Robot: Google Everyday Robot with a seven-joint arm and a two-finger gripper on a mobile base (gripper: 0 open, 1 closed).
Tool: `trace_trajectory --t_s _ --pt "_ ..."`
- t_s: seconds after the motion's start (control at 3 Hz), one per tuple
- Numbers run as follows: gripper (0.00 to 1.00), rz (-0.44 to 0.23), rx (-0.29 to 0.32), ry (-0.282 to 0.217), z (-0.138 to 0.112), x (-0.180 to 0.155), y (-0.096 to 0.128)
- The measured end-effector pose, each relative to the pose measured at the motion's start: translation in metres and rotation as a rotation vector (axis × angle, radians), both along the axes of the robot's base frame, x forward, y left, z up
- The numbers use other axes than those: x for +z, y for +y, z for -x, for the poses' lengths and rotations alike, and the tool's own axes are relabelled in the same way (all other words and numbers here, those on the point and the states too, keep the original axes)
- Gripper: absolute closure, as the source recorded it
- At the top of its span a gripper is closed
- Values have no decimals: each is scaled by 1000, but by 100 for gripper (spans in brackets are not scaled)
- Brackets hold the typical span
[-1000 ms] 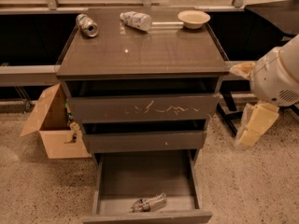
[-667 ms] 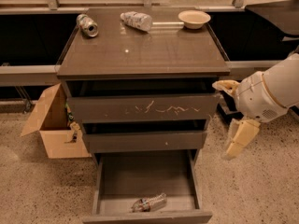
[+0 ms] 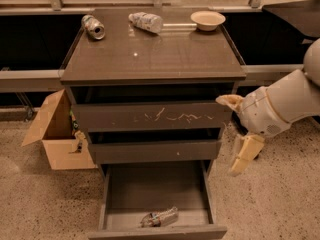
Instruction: Pick water bottle from bottom drawer and place on counter
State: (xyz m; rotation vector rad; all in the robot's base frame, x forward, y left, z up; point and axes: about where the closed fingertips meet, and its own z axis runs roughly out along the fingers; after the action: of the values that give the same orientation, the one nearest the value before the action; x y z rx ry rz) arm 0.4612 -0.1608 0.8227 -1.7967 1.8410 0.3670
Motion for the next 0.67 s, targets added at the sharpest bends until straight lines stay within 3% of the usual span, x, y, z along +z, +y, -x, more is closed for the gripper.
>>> trace_trajectory --t_s 0.67 --pt "0 -148 137 140 -8 -115 55"
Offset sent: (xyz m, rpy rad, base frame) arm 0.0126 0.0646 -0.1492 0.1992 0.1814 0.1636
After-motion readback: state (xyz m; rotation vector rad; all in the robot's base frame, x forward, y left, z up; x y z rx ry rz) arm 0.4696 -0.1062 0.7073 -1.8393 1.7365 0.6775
